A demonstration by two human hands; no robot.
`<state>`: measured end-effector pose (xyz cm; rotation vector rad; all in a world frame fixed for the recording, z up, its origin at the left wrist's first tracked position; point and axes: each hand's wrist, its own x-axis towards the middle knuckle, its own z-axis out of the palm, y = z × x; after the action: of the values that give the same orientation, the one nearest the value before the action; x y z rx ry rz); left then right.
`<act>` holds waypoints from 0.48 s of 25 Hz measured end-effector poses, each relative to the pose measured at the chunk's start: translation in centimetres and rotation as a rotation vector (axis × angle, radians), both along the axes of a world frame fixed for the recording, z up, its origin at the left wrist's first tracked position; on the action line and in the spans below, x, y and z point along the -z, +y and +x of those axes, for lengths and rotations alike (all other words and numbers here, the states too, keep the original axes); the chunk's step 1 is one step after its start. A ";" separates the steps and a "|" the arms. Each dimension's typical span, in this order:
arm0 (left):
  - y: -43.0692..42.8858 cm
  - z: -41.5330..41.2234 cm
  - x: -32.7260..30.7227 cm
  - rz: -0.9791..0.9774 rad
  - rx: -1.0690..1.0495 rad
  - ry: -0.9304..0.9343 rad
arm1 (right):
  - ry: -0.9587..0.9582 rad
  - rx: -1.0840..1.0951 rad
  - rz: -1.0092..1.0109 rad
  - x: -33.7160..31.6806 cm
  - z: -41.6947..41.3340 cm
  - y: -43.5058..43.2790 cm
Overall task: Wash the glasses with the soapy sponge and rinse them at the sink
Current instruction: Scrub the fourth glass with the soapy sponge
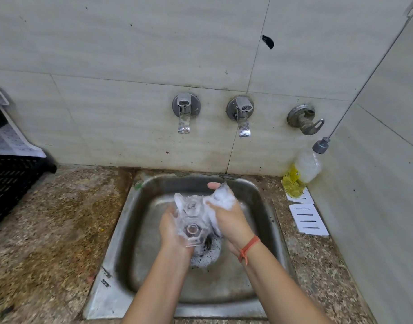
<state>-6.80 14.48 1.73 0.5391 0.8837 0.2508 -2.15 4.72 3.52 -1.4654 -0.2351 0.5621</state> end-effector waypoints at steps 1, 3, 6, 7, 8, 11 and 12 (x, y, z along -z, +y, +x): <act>0.0 0.1 0.0 0.015 0.050 -0.005 | -0.022 0.060 -0.050 0.2 0.5 0.0; 0.3 0.1 -0.6 0.041 0.217 -0.068 | -0.120 0.075 -0.229 -0.6 1.9 -0.1; 0.4 0.0 -2.7 0.226 0.363 -0.054 | -0.322 -0.068 -0.496 -1.7 2.4 0.5; 0.4 0.0 -2.8 0.265 0.322 -0.008 | -0.326 -0.088 -0.468 -2.1 1.7 0.6; 0.6 0.1 -3.0 0.274 0.263 0.041 | -0.278 -0.103 -0.361 -2.3 0.9 0.4; 1.6 0.2 -2.0 0.052 0.119 0.053 | -0.041 -0.263 0.011 -1.8 -1.3 -0.9; 1.7 0.1 -1.6 -0.020 0.088 0.047 | -0.044 -0.262 0.019 -1.2 -1.5 -1.1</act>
<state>-6.68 16.15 3.33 0.5659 0.9046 0.1501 -3.64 3.64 4.72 -1.4393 -0.4699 0.7371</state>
